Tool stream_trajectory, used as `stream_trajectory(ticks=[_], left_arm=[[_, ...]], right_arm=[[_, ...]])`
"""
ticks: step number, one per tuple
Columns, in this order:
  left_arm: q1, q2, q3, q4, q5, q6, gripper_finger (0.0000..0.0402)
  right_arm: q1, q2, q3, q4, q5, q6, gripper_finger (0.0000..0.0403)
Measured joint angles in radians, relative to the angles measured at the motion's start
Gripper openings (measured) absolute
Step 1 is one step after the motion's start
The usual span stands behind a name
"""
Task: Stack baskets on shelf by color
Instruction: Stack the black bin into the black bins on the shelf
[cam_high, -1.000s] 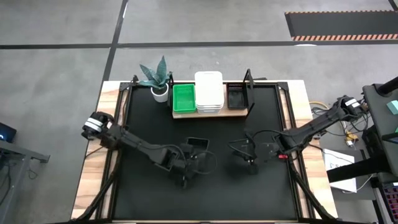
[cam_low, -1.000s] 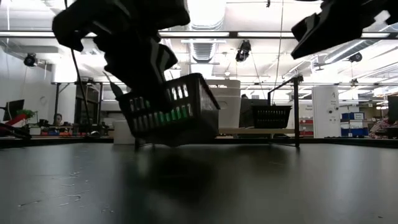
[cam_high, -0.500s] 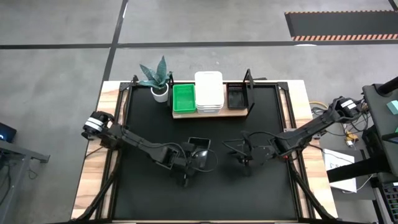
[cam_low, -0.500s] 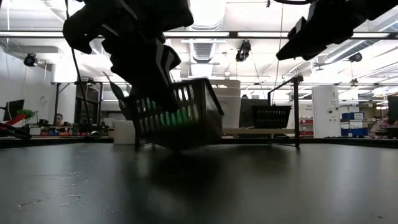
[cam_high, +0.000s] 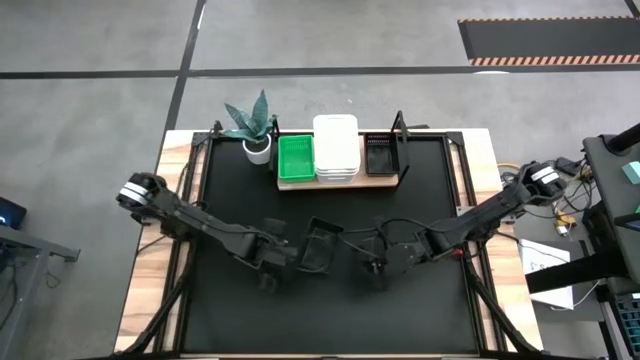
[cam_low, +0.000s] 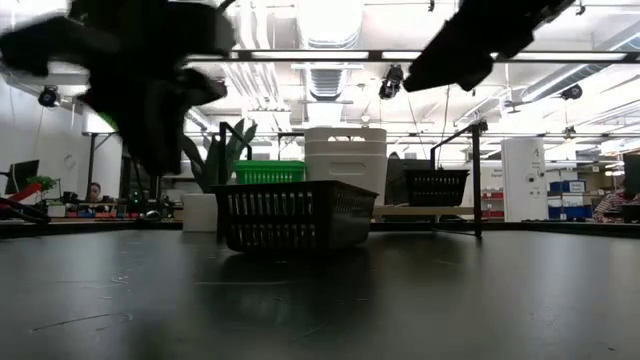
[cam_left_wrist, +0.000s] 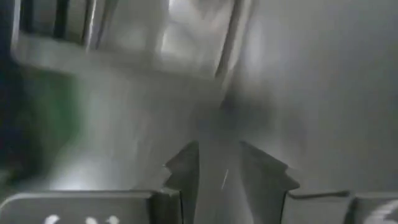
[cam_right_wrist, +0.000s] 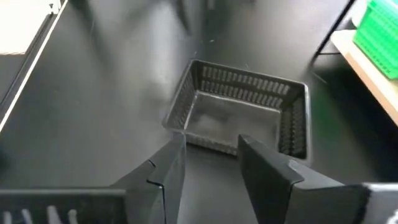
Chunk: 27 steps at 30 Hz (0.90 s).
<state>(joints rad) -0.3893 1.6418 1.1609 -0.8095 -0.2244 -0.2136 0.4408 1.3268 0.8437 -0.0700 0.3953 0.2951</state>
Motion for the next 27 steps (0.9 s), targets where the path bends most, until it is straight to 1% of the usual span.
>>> stream_trajectory(ticks=[1,2,4,6,9,12,15,17,19,24,27], left_arm=[[-0.001,-0.021,-0.029,-0.025,-0.023,-0.019,0.0088],[-0.003,-0.045,-0.066,-0.009,-0.048,-0.024,0.0082],[-0.003,-0.093,-0.158,0.098,-0.102,-0.023,0.0066],[-0.002,-0.133,-0.262,0.276,-0.110,-0.008,0.0048],[-0.001,-0.155,-0.400,0.571,-0.106,0.010,0.0021],[0.000,-0.154,-0.482,0.834,-0.107,0.010,0.0003],[0.003,-0.130,-0.523,1.054,-0.122,0.022,0.0004],[0.003,-0.125,-0.528,1.120,-0.130,0.059,0.0005],[0.003,-0.127,-0.520,1.140,-0.131,0.103,0.0005],[0.003,-0.158,-0.516,1.129,-0.133,0.236,0.0005],[0.003,-0.201,-0.517,1.090,-0.136,0.340,0.0005]], right_arm=[[0.000,0.019,0.016,0.001,-0.001,-0.002,0.0140],[0.000,0.036,0.034,-0.001,-0.002,-0.003,0.0141],[0.000,0.075,0.073,-0.010,-0.001,-0.009,0.0140],[0.000,0.106,0.118,-0.031,-0.002,-0.028,0.0136],[0.000,0.154,0.191,-0.097,-0.002,-0.053,0.0130],[0.000,0.197,0.254,-0.174,-0.001,-0.069,0.0122],[0.000,0.239,0.306,-0.215,-0.001,-0.078,0.0116],[-0.002,0.267,0.334,-0.211,-0.003,-0.079,0.0114],[-0.007,0.292,0.361,-0.214,-0.008,-0.085,0.0119],[-0.018,0.356,0.420,-0.206,-0.010,-0.078,0.0145],[-0.029,0.402,0.463,-0.207,-0.011,-0.071,0.0164]])
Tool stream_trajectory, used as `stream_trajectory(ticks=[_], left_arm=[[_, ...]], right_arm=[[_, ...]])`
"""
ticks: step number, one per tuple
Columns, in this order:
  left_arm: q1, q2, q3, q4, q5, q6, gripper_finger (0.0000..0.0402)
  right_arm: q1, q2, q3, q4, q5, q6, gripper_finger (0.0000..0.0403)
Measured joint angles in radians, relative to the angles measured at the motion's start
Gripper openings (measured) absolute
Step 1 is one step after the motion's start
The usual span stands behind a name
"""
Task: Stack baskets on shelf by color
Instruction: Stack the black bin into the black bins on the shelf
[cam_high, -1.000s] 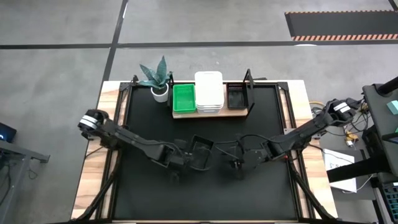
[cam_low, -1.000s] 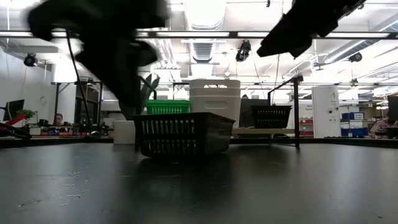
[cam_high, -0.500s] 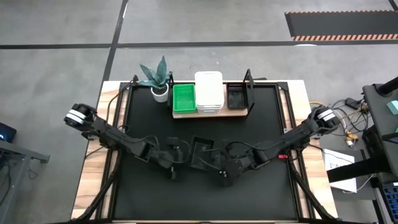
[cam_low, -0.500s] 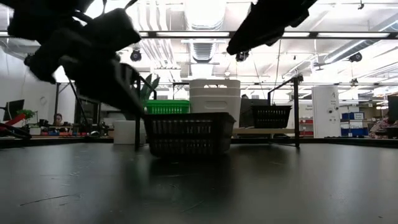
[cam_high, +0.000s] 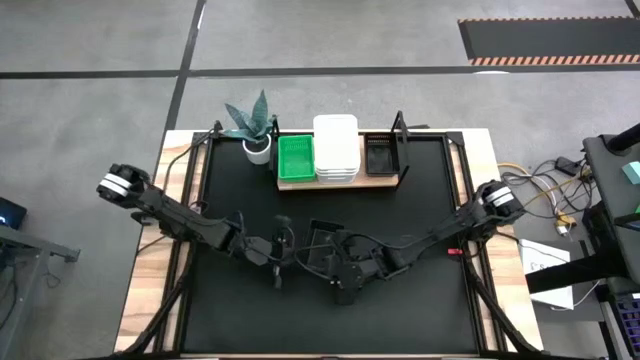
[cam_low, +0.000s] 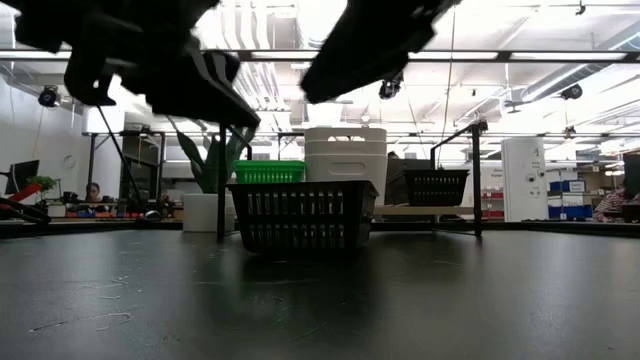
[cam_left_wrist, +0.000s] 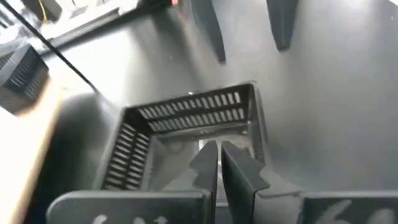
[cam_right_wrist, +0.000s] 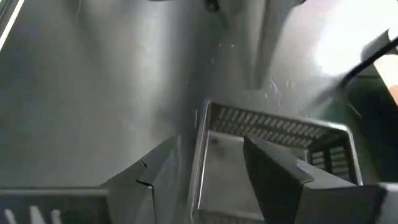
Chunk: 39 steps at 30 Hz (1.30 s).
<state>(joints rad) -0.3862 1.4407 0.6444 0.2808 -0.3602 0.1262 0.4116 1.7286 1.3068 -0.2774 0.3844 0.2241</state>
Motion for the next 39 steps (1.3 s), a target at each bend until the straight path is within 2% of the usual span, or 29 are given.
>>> stream_trajectory(ticks=[6,13,17,22,26,30,35,39], left_arm=[[0.000,-0.164,-0.008,-0.122,-0.067,0.064,0.0005],[-0.002,-0.322,-0.084,-0.142,-0.069,0.014,0.0005],[-0.002,-0.375,-0.109,-0.140,-0.069,0.022,0.0005],[0.000,-0.430,-0.112,-0.125,-0.081,0.105,0.0005],[0.000,-0.453,-0.113,-0.114,-0.106,0.091,0.0005],[0.000,-0.451,-0.132,-0.100,-0.110,0.056,0.0005],[0.000,-0.427,-0.163,-0.077,-0.130,0.047,0.0005],[0.000,-0.418,-0.161,-0.067,-0.147,0.042,0.0005]], right_arm=[[-0.013,0.083,0.089,-0.001,-0.001,-0.037,0.0190],[-0.031,0.155,0.137,-0.005,-0.050,-0.056,0.0186],[-0.040,0.172,0.139,-0.027,-0.052,-0.031,0.0183],[-0.046,0.215,0.139,-0.040,-0.056,-0.007,0.0182],[-0.050,0.267,0.138,-0.062,-0.074,-0.007,0.0175],[-0.052,0.302,0.138,-0.062,-0.070,-0.030,0.0133],[-0.052,0.297,0.138,-0.066,-0.070,-0.075,0.0027],[-0.047,0.239,0.138,-0.105,-0.072,-0.140,0.0011]])
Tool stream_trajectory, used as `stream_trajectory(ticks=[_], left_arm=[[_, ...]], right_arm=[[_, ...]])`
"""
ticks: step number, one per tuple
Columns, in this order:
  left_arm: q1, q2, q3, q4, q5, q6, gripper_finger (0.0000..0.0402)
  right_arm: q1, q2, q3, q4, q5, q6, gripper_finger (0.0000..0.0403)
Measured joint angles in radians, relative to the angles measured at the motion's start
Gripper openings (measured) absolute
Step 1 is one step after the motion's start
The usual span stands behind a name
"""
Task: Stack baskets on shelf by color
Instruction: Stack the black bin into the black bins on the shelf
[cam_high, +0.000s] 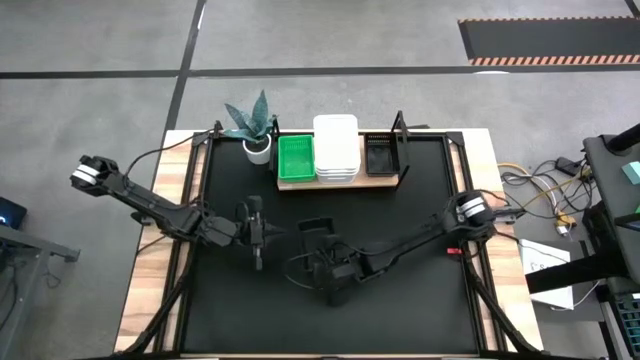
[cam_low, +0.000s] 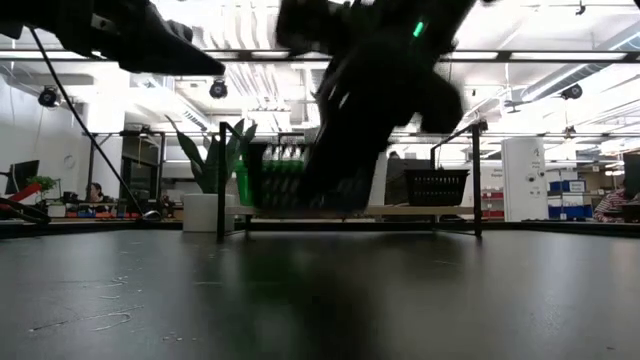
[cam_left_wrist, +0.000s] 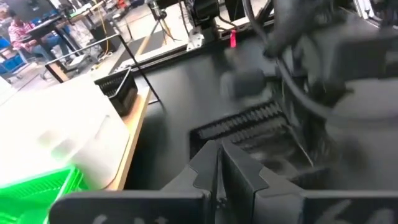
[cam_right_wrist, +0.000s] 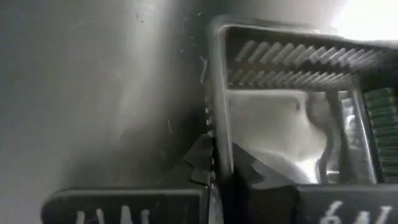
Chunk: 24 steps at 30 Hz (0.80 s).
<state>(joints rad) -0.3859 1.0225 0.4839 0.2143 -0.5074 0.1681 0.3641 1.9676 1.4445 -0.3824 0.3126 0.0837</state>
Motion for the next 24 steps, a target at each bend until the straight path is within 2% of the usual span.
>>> stream_trajectory(ticks=[3,7,10,15,20,24], left_arm=[[0.000,0.000,0.000,0.014,0.000,-0.005,0.0005],[0.000,0.000,0.000,0.020,0.000,-0.008,0.0005],[0.000,0.000,0.000,0.018,0.000,-0.033,0.0005],[0.000,0.000,0.000,0.019,0.000,-0.056,0.0005],[0.000,-0.002,0.000,0.036,-0.001,-0.006,0.0005],[0.000,-0.003,0.002,0.063,-0.002,0.017,0.0005]], right_arm=[[0.009,-0.084,0.000,-0.100,-0.010,-0.062,0.0009],[0.025,-0.223,0.000,-0.242,-0.075,-0.171,0.0009],[0.040,-0.332,-0.008,-0.348,-0.072,-0.262,0.0008],[0.042,-0.526,-0.090,-0.398,0.022,-0.295,0.0008],[0.027,-0.726,-0.208,-0.398,0.167,-0.387,0.0008],[-0.075,-0.869,-0.283,-0.370,0.143,-0.510,0.0008]])
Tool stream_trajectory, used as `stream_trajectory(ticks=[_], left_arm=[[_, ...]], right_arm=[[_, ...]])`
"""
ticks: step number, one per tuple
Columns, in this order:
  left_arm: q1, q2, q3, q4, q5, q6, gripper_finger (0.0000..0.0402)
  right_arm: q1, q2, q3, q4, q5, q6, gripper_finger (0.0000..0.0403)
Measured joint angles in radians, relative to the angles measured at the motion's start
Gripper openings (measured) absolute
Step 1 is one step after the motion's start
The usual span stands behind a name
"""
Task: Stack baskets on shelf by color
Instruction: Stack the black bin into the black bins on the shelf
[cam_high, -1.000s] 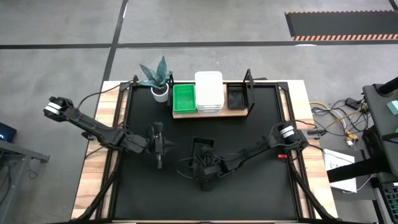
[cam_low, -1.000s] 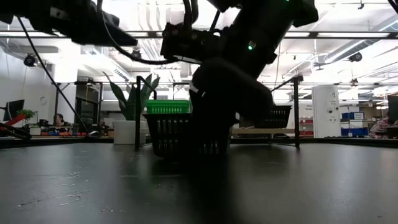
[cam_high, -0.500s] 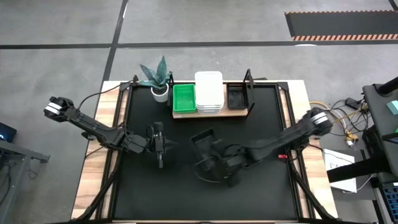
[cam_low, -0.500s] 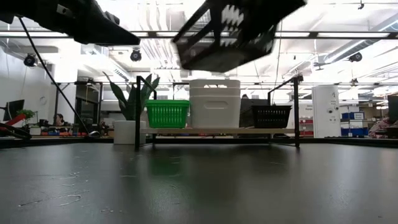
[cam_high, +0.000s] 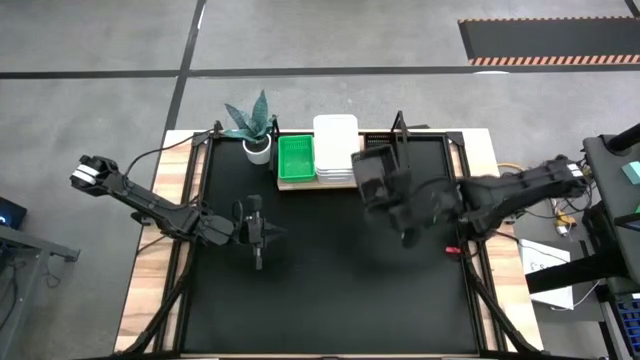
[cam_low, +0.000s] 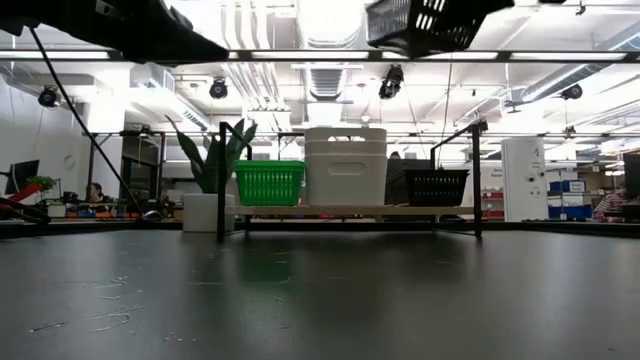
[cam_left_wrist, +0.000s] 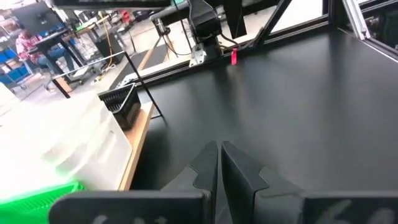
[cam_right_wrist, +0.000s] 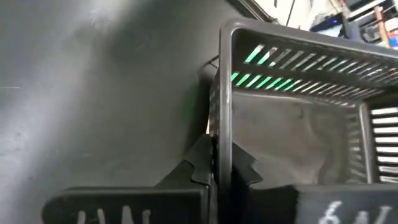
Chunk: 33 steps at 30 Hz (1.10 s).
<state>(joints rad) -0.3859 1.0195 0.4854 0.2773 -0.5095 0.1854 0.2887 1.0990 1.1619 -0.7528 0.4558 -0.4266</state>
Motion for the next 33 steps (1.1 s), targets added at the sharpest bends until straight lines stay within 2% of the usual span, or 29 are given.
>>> stream_trajectory(ticks=[4,9,17,23,33], left_arm=[[0.000,-0.001,0.000,0.002,0.000,0.005,0.0005],[0.000,-0.001,0.000,0.002,-0.001,0.005,0.0005],[0.000,-0.001,0.000,0.003,-0.001,0.005,0.0005],[0.000,-0.001,0.000,0.003,-0.003,0.004,0.0005],[0.000,-0.001,0.000,0.003,-0.003,0.005,0.0005]], right_arm=[[-0.177,-0.103,-0.068,0.057,-0.179,-0.078,0.0008],[-0.420,-0.171,-0.136,0.134,-0.396,-0.175,0.0008],[-0.729,-0.120,-0.174,0.171,-0.588,-0.252,0.0008],[-0.836,-0.010,-0.171,0.174,-0.615,-0.241,0.0008],[-0.839,0.117,-0.170,0.165,-0.597,-0.175,0.0008]])
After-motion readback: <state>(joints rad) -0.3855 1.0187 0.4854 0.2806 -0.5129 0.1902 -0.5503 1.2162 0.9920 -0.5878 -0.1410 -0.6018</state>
